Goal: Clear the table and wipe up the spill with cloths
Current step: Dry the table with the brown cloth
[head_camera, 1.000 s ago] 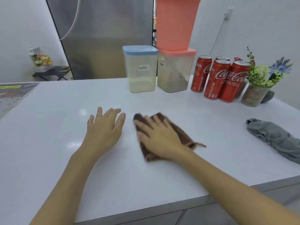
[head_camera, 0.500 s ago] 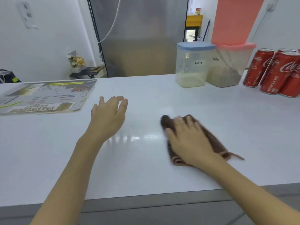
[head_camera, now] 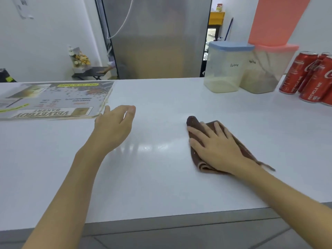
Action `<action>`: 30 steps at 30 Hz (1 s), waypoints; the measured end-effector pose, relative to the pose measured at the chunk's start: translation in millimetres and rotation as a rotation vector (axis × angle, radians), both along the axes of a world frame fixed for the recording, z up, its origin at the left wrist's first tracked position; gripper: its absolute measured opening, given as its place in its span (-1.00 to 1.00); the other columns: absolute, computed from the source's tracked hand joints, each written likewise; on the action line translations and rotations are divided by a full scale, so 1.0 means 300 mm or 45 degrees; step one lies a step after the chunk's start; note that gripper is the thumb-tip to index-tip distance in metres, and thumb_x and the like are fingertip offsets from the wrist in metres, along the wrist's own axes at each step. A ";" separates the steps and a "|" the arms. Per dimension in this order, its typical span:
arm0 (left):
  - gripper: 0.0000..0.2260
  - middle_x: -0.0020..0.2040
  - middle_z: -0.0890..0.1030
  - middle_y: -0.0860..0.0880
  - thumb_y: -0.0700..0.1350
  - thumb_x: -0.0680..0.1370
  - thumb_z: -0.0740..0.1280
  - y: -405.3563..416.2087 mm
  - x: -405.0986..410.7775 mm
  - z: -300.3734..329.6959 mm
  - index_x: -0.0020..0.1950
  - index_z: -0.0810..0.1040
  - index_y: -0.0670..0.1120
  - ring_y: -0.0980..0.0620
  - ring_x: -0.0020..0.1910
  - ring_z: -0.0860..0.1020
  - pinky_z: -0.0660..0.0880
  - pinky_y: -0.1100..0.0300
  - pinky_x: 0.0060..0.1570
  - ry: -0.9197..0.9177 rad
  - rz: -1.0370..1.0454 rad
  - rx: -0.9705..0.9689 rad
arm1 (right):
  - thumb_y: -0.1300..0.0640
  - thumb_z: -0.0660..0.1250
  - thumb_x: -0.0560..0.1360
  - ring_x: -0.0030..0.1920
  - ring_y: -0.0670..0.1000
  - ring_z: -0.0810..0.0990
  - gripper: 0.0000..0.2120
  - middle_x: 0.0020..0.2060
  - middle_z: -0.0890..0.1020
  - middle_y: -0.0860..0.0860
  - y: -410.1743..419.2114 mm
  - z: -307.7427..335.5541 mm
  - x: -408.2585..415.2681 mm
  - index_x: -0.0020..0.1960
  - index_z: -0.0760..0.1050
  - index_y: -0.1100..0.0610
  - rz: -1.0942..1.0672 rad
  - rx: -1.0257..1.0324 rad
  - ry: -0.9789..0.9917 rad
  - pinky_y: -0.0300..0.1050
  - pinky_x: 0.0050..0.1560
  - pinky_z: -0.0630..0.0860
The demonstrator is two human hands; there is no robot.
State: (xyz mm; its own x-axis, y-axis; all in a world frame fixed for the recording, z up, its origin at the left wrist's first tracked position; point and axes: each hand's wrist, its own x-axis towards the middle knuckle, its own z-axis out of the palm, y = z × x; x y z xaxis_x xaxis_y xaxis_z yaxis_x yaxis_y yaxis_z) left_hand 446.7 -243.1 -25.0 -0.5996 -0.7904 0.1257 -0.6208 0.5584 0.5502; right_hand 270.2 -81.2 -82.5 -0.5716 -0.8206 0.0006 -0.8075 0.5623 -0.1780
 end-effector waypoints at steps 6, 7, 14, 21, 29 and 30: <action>-0.59 0.48 0.29 -0.01 0.08 0.65 -0.06 -0.049 0.024 0.001 0.44 0.32 0.03 -0.07 0.53 -0.02 -0.03 -0.07 0.45 0.009 0.030 -0.033 | -0.13 -0.12 0.60 0.52 0.21 -0.10 -0.53 0.54 0.02 -0.05 -0.270 -0.027 0.319 0.51 0.06 -0.18 0.320 -0.186 -0.015 0.14 0.47 -0.24; -0.59 0.48 0.30 -0.02 0.08 0.65 -0.06 -0.055 0.019 0.006 0.44 0.32 0.02 -0.07 0.53 -0.01 -0.02 -0.07 0.45 0.016 0.025 -0.036 | -0.13 -0.12 0.60 0.52 0.20 -0.09 -0.54 0.54 0.03 -0.06 -0.248 -0.025 0.387 0.49 0.09 -0.19 0.449 -0.233 -0.029 0.12 0.47 -0.25; -0.59 0.49 0.27 -0.01 0.10 0.65 -0.05 -0.152 0.061 0.013 0.45 0.31 0.04 -0.06 0.54 -0.05 -0.04 -0.06 0.44 0.011 0.041 0.005 | -0.34 -0.15 0.47 0.53 -0.01 0.01 -0.46 0.50 0.12 -0.23 -0.067 -0.008 0.284 0.43 0.14 -0.33 0.651 -0.235 0.088 -0.10 0.50 -0.18; -0.58 0.46 0.31 -0.07 0.11 0.65 -0.07 -0.249 0.096 0.025 0.42 0.34 0.03 -0.11 0.53 0.00 0.02 -0.09 0.43 -0.090 0.057 -0.013 | -0.20 -0.10 0.56 0.51 0.21 -0.02 -0.51 0.53 0.07 -0.05 -0.458 -0.013 0.117 0.47 0.10 -0.19 0.057 -0.069 -0.040 0.19 0.47 -0.11; -0.58 0.47 0.30 -0.10 0.08 0.66 -0.08 -0.326 0.050 0.066 0.41 0.34 -0.03 -0.11 0.52 0.04 0.05 -0.10 0.40 -0.159 0.058 -0.085 | -0.18 0.03 0.59 0.54 0.00 -0.09 -0.59 0.51 0.09 -0.20 -0.297 -0.001 0.428 0.43 0.16 -0.32 1.028 -0.199 -0.168 -0.02 0.51 -0.23; -0.58 0.46 0.31 -0.09 0.07 0.66 -0.08 -0.335 0.043 0.069 0.40 0.36 -0.05 -0.10 0.51 0.06 0.06 -0.09 0.40 -0.158 0.052 -0.090 | -0.22 0.02 0.58 0.54 -0.02 -0.13 -0.58 0.52 0.06 -0.21 -0.309 -0.007 0.408 0.43 0.13 -0.35 1.038 -0.225 -0.159 -0.02 0.50 -0.25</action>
State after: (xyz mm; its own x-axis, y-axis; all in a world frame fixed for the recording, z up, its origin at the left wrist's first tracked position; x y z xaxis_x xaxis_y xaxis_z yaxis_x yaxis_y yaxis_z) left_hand 459.6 -343.4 -4.2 -0.5816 -0.8062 0.1088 -0.7047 0.5661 0.4278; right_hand 392.7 -173.8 -84.5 0.1951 -0.9701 0.1443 -0.9172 -0.2326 -0.3236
